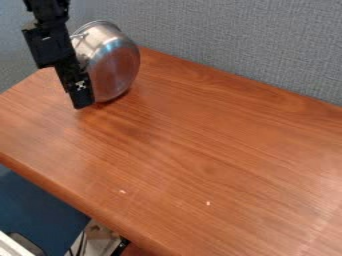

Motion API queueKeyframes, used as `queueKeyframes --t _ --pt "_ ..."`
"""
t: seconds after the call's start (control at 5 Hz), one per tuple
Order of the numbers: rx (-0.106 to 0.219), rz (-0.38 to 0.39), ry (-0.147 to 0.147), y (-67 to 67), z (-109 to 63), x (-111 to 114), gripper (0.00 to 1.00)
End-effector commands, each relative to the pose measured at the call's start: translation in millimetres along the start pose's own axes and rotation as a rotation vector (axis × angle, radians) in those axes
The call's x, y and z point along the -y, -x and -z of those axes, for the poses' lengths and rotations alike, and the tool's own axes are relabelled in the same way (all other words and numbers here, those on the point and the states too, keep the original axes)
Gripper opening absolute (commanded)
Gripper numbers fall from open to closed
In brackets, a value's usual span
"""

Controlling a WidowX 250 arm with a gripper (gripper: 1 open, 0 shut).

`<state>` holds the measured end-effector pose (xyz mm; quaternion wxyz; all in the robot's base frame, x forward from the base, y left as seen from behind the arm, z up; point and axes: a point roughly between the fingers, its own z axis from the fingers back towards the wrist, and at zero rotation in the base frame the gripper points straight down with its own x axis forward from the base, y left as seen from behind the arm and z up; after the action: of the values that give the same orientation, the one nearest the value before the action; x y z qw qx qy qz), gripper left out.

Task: Move the red object from the metal pot to the table

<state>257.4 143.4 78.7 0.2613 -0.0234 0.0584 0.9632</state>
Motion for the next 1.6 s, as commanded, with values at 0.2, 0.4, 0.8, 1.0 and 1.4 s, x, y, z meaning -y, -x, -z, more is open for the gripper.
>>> queueKeyframes --t 0.2,0.4,0.8,1.0,1.4 --pt "0.049 0.133 0.085 43.7 -9.4 -8.5 1.00" --pt "0.081 0.194 0.113 59.9 -5.9 -12.8 1.00" --pt "0.068 0.130 0.184 44.1 8.6 -3.5 1.00" --pt "0.046 0.147 0.204 39.6 10.2 1.4 1.00" --pt "0.009 0.191 0.212 43.2 -7.6 -13.9 0.00"
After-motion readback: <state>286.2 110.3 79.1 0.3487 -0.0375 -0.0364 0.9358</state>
